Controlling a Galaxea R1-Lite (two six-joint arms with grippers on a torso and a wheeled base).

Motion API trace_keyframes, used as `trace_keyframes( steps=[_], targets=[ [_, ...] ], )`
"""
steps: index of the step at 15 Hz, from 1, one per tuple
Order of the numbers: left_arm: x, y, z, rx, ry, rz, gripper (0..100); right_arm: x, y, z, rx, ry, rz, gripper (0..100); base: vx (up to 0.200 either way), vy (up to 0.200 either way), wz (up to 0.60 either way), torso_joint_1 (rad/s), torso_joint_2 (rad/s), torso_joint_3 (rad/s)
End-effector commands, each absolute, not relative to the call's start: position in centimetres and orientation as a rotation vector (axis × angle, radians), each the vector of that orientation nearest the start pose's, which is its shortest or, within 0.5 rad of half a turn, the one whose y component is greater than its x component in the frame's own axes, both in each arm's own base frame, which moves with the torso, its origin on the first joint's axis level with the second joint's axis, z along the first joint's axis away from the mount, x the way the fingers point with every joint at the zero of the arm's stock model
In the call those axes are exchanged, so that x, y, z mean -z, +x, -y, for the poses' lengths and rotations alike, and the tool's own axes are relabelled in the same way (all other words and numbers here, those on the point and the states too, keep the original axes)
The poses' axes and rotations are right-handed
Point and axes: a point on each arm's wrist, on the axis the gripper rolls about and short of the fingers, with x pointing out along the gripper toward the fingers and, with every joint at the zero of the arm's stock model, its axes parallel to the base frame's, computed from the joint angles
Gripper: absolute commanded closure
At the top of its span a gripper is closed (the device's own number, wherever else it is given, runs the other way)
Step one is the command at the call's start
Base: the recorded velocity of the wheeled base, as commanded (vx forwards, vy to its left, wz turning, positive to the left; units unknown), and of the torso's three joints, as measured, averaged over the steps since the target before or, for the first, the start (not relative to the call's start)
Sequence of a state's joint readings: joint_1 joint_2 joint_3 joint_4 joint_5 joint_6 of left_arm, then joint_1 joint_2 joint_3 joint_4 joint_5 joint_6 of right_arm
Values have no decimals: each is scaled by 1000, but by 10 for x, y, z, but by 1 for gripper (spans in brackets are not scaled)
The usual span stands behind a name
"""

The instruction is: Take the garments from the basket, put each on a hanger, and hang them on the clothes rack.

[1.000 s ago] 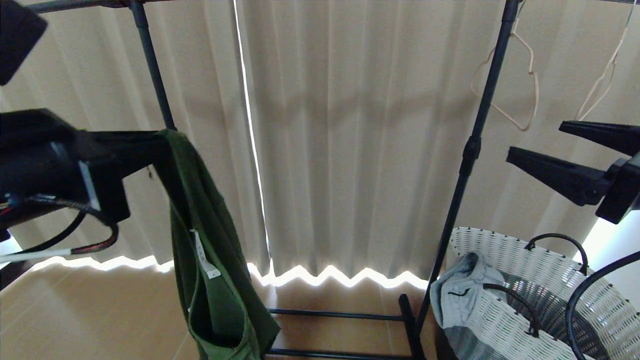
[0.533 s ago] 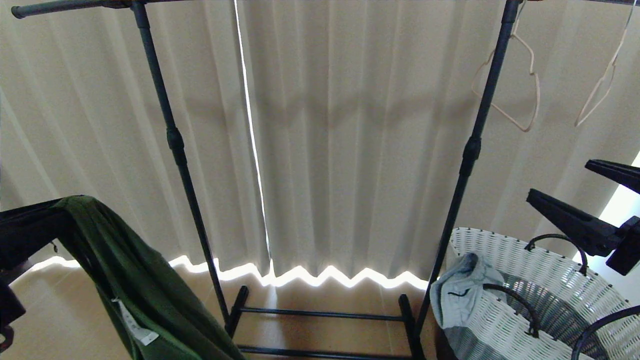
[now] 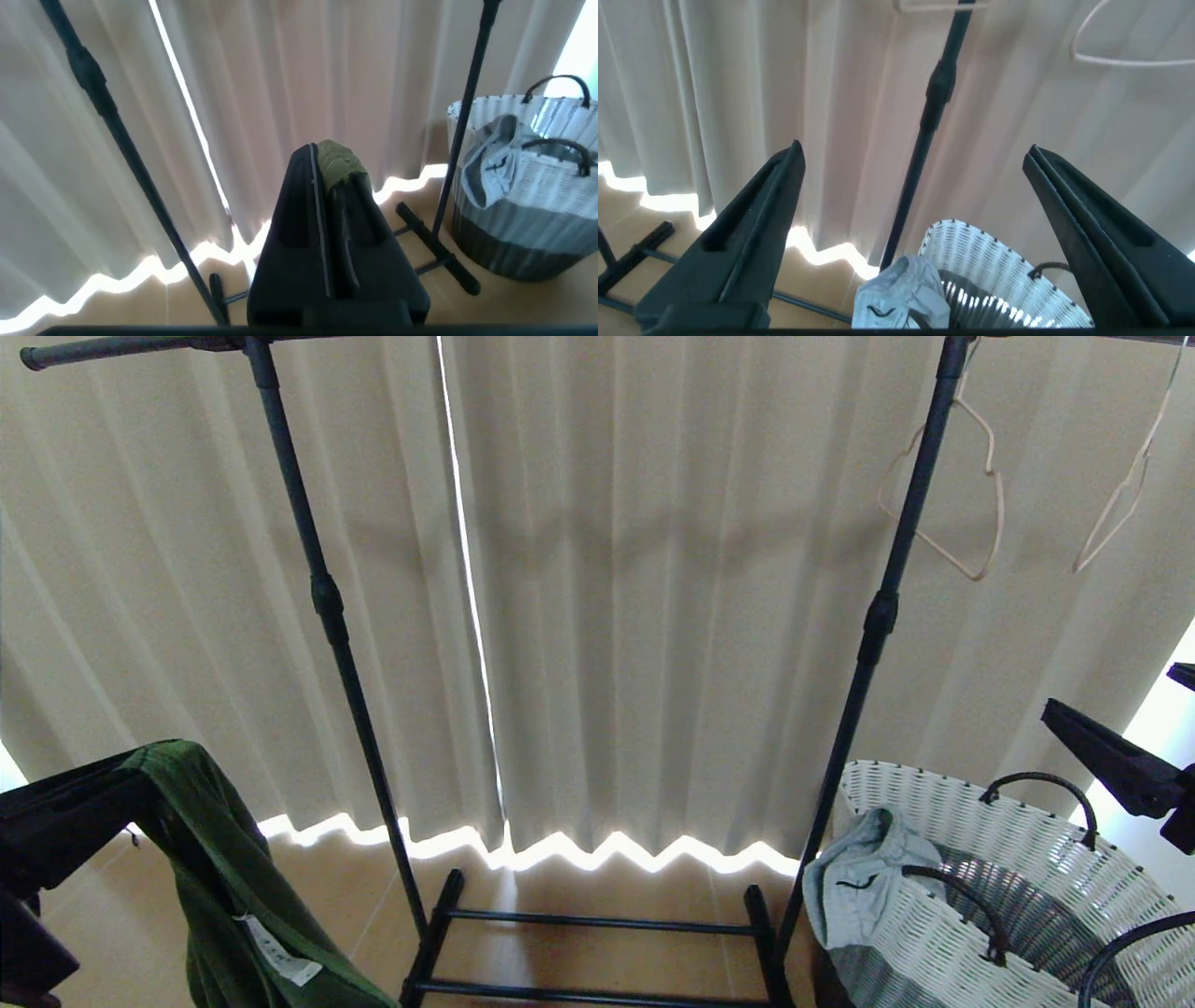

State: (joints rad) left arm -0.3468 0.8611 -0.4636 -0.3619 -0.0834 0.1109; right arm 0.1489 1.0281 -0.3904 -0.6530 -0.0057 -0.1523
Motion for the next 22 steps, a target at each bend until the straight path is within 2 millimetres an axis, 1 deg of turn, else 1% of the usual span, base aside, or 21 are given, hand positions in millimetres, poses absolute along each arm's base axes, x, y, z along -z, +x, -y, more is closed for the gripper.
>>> trace_keyframes(
  steps=[1, 7, 16, 20, 22],
  targets=[
    [-223, 95, 36, 438, 118, -34, 100, -215, 131, -19, -140, -154, 25, 0, 0, 0, 0, 0, 0, 0],
    [-218, 99, 38, 438, 123, -64, 100, -215, 129, -19, -142, -165, 33, 0, 0, 0, 0, 0, 0, 0],
    [-213, 100, 38, 441, 136, -82, 100, -211, 127, -19, -143, -168, 21, 0, 0, 0, 0, 0, 0, 0],
    [-212, 99, 38, 442, 138, -83, 100, -211, 127, -19, -143, -168, 20, 0, 0, 0, 0, 62, -248, -267],
    [-212, 99, 38, 442, 139, -83, 100, -210, 127, -19, -143, -168, 17, 0, 0, 0, 0, 112, -542, -325]
  ],
)
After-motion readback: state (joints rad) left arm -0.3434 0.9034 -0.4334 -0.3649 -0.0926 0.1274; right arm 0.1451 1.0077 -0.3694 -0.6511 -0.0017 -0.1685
